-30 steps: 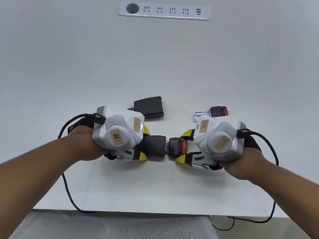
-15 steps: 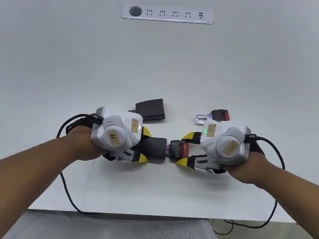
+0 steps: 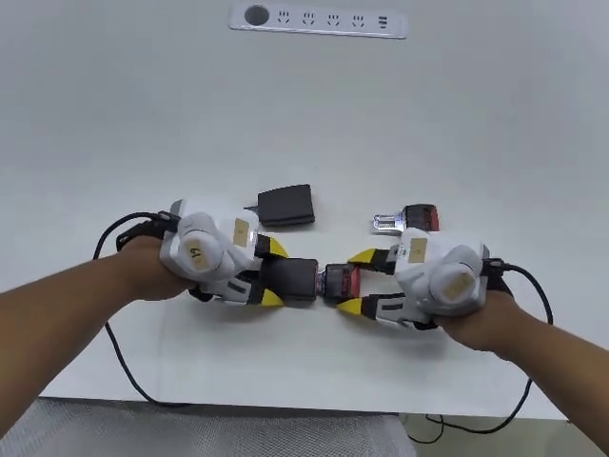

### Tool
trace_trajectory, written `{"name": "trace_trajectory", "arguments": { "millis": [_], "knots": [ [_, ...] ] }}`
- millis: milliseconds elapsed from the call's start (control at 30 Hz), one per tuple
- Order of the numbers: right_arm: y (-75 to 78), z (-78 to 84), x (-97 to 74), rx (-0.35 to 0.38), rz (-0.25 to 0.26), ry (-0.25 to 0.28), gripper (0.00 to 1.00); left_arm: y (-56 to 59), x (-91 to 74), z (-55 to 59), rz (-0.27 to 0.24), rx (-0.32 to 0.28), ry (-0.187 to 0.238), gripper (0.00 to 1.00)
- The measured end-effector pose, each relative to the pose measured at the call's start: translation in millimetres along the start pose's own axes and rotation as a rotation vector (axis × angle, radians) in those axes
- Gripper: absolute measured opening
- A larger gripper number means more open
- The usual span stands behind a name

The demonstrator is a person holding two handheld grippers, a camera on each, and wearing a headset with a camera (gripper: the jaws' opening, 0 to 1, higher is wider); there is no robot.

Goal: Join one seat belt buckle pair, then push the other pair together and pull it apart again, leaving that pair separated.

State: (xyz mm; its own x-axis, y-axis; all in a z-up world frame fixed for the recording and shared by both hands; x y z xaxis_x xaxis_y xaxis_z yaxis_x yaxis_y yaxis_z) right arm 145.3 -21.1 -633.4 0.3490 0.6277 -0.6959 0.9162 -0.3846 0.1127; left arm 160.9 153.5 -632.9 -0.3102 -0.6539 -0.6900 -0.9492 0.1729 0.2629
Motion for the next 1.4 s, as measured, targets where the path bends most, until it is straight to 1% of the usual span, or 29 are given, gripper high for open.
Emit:
{"name": "trace_trajectory", "arguments": {
  "millis": [100, 300, 367, 400, 567, 833, 1300, 1333, 1367, 1400],
  "knots": [
    [-1.0, -1.1, -1.3, 0.006, 0.005, 0.014, 0.31, 0.7, -0.6, -0.8, 0.007, 0.0, 0.007, 0.33],
    [-1.7, -0.2, -1.8, 0.014, 0.014, 0.036, 0.31, 0.8, -2.2, 1.2, 0.008, -0.002, 0.03, 0.32],
    [-1.9, 0.3, -1.9, 0.014, 0.018, 0.043, 0.31, 0.5, -2.8, 2.4, 0.005, -0.013, 0.046, 0.32],
    [-2.3, 0.7, -2.2, 0.014, 0.022, 0.046, 0.31, 0.7, -3.4, 3.4, 0.004, -0.026, 0.062, 0.32],
    [-3.7, 1.3, -2.6, 0.015, 0.041, 0.054, 0.31, 1.6, -3.3, 3.4, -0.002, -0.026, 0.069, 0.32],
    [-3.0, 2.0, -2.1, 0.016, 0.031, 0.059, 0.31, 0.9, -3.6, 3.3, 0.015, -0.012, 0.06, 0.32],
    [-3.6, 4.0, -1.4, 0.024, 0.036, 0.082, 0.31, 1.6, -3.6, 1.9, 0.015, -0.014, 0.066, 0.32],
    [-4.0, 3.1, -1.3, 0.016, 0.039, 0.078, 0.31, 1.7, -3.4, 1.1, 0.015, -0.014, 0.06, 0.32],
    [-3.9, 3.0, -1.1, 0.024, 0.039, 0.075, 0.32, 1.6, -2.9, -0.4, 0.014, -0.004, 0.039, 0.33],
    [-3.6, 2.9, -1.0, 0.031, 0.039, 0.073, 0.32, 1.4, -2.7, -0.9, 0.014, 0.001, 0.031, 0.33]
  ]
}}
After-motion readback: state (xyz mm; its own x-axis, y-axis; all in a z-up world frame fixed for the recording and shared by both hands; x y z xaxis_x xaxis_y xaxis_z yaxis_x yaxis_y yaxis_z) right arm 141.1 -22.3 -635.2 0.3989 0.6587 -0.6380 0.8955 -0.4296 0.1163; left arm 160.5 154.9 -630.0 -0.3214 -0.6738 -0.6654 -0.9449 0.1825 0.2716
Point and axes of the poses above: the centre of the closed fingertips' face, and the gripper's own axes: x roughly forward along the fingers, y roughly to its right, z roughly out of its underside, the point moved 8 cm from there along -x, roughly backward along the fingers, and after that the axes turned 15 degrees about z, right-handed, at the moved point
